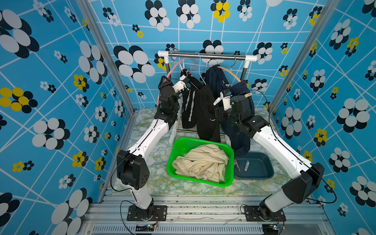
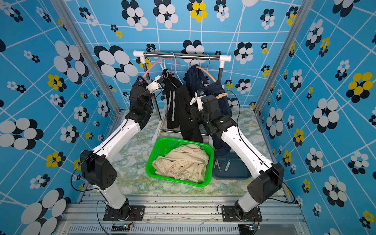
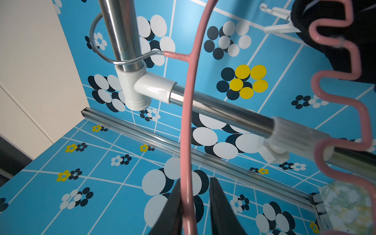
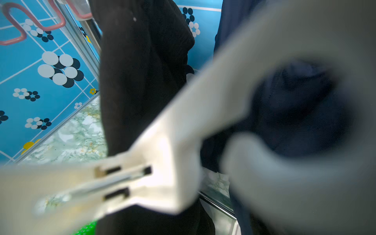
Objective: Remove the clothespins securing shorts to the hanger
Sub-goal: Adjust the hanger on the clothesline.
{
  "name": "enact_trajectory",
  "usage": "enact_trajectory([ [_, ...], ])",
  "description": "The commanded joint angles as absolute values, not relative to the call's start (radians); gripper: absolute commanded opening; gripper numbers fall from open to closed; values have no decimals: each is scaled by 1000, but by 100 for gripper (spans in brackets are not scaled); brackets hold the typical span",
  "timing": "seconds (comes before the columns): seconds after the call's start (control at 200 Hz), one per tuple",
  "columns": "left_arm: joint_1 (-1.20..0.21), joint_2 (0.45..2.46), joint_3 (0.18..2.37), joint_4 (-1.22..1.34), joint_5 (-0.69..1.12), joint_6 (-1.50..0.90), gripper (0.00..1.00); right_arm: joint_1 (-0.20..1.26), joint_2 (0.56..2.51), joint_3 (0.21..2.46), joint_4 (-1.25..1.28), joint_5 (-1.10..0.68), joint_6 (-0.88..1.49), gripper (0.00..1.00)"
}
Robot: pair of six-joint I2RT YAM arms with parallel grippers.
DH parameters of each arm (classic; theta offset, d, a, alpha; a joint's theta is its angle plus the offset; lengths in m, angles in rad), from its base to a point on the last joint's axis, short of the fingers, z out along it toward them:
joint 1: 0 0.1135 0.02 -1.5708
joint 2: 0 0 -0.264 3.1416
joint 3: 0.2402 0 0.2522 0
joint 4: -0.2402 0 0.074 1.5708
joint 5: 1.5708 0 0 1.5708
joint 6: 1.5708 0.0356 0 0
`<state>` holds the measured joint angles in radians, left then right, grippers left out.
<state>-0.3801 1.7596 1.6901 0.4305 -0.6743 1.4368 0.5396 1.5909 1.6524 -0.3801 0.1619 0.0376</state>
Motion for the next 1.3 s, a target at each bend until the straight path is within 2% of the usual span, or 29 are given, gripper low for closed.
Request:
enact_trajectory([
  [0.0,-388,1761,1675,402,-681,1432,29,534,1587,1680,-345,128,36,69],
  [0.13,-393,1745,1669,380,-678,1398,35,534,1581,1675,-340,111,48,54],
  [0.265,-397,1730,1672,341,-667,1355,37,534,1573,1674,-351,105,53,29],
  [0.475,-396,1736,1696,297,-655,1344,20,534,1538,1661,-396,145,48,9],
  [0.555,-396,1745,1713,288,-659,1357,17,534,1521,1667,-434,173,41,0],
  [0.695,-397,1742,1712,300,-666,1374,18,534,1512,1708,-544,235,22,0],
  [1.04,-441,1647,1721,29,-659,1150,53,535,1607,1934,-869,306,1,0],
  [1.295,-457,1570,1680,-84,-650,990,59,537,1700,2169,-1149,343,21,0],
])
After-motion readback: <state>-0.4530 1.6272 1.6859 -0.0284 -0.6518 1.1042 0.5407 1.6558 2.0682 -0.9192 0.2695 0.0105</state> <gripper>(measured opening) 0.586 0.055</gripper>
